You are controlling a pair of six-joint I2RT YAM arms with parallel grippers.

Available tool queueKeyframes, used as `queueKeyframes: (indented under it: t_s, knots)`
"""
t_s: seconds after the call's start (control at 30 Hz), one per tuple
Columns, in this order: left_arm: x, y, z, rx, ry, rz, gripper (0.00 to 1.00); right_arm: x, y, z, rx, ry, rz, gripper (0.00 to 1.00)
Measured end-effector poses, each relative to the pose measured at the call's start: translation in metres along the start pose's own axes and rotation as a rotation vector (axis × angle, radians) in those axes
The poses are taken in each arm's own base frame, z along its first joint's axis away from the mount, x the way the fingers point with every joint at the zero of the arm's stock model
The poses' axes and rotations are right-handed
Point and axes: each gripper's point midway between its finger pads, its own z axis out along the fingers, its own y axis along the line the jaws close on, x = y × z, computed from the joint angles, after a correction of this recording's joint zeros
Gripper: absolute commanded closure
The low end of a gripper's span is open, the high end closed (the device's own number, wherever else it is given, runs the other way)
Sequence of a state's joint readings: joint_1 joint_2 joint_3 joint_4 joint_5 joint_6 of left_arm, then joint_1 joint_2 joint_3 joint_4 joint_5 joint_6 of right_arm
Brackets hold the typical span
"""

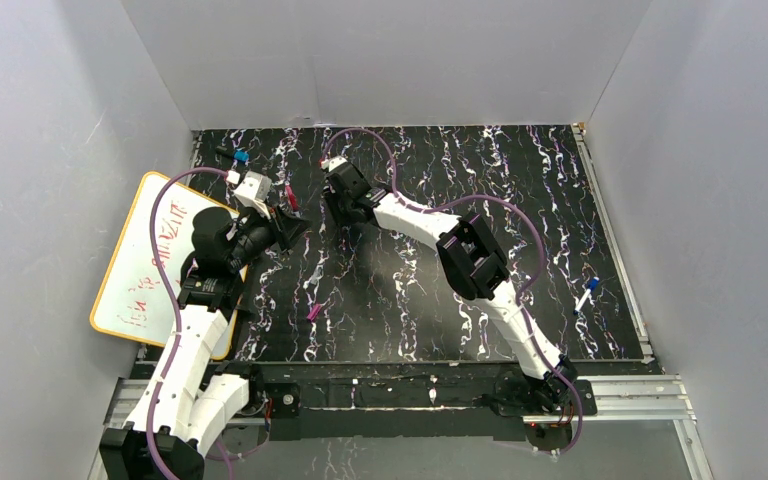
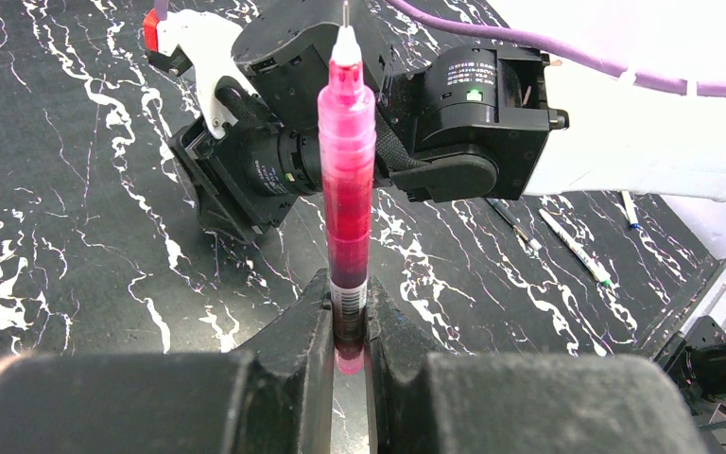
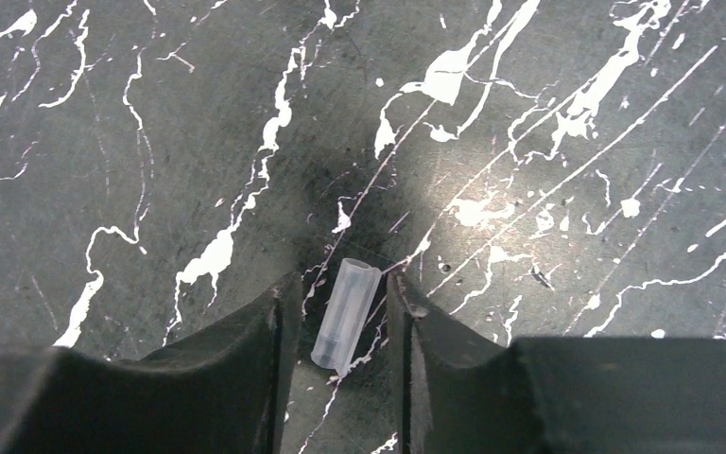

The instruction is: Insert the pens into the pen caps

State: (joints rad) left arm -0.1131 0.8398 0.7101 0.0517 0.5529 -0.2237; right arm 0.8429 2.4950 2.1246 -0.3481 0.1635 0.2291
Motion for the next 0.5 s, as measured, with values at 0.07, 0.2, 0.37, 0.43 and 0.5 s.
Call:
queueKeyframes:
  t_s: [0.07,0.2,0.37,0.43,0.5]
  knots:
    - [0.0,0.0,0.0,0.0,0.0,0.0,1.0,0.0,-0.001,0.0,0.013,-0.002,-0.003,0.62]
    - [0.0,0.0,0.0,0.0,0.0,0.0,1.0,0.0,-0.007,0.0,0.046,-0.004,-0.023,0.74]
    - [0.0,0.0,0.0,0.0,0.0,0.0,1.0,0.001,-0.01,0.0,0.075,-0.005,-0.048,0.88]
    - [0.0,0.0,0.0,0.0,0.0,0.0,1.0,0.002,-0.01,-0.001,0.087,-0.007,-0.067,0.99]
    - [0.0,0.0,0.0,0.0,0.0,0.001,1.0,0.002,-0.011,0.0,0.099,-0.008,-0.086,0.99]
